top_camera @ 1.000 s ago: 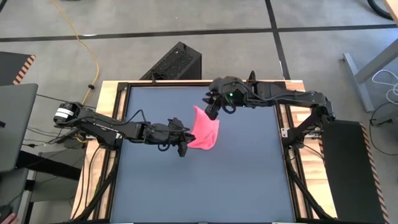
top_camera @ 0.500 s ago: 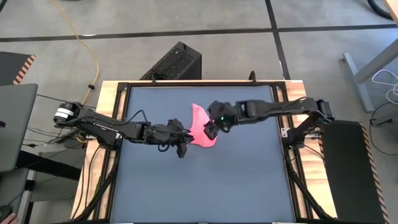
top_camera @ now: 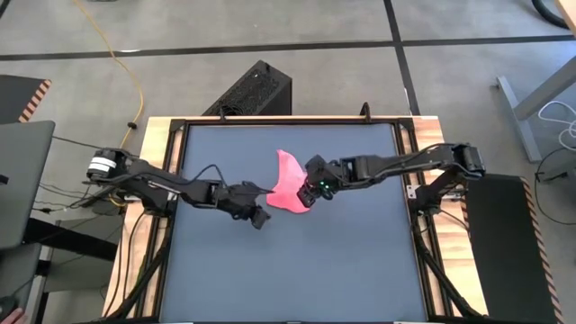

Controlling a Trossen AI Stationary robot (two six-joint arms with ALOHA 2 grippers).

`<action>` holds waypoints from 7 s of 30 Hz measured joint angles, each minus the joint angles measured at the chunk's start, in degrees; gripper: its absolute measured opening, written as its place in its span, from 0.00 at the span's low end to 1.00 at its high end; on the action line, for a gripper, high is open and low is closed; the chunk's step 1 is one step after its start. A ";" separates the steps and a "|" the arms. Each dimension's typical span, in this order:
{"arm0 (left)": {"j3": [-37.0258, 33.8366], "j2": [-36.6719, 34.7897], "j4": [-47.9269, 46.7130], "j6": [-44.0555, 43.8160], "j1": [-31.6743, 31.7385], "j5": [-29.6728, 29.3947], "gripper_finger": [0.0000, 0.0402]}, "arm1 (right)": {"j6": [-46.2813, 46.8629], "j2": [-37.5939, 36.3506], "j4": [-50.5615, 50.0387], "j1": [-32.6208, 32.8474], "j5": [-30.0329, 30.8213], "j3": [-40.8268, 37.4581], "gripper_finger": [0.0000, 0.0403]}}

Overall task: Roll towel
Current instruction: Fold the pink towel

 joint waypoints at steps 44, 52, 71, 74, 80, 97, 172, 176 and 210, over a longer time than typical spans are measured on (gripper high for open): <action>-9.56 3.25 20.48 -8.85 5.22 -9.60 0.17 | -3.17 -4.11 0.93 0.76 2.61 0.07 0.65; -8.23 3.25 13.26 -6.19 8.03 -8.24 0.23 | -3.14 -4.11 0.94 0.95 2.60 0.07 0.65; -8.17 3.25 15.10 -6.73 8.67 -6.18 0.29 | -3.00 -4.11 1.17 1.28 2.62 0.07 0.65; -8.17 3.25 15.68 -6.88 9.15 -6.09 0.23 | -3.02 -4.11 2.13 1.43 2.62 0.07 0.65; -8.17 3.25 18.48 -6.46 9.18 -6.00 0.03 | -3.02 -4.11 4.13 1.67 2.64 0.07 0.65; -8.17 3.25 16.11 -2.38 9.20 -0.44 0.21 | -3.17 -4.09 3.95 1.67 2.67 0.04 0.65; 7.76 -4.94 12.25 7.00 16.09 -3.68 0.00 | -13.59 -3.48 11.39 3.57 13.36 -13.02 0.51; 7.76 -4.94 12.33 6.55 16.06 -3.64 0.00 | -14.36 -3.46 13.17 3.53 13.51 -14.97 0.50; 7.74 -4.94 20.47 3.69 16.94 -3.17 0.00 | -14.27 -3.48 23.25 1.46 11.54 -26.53 0.49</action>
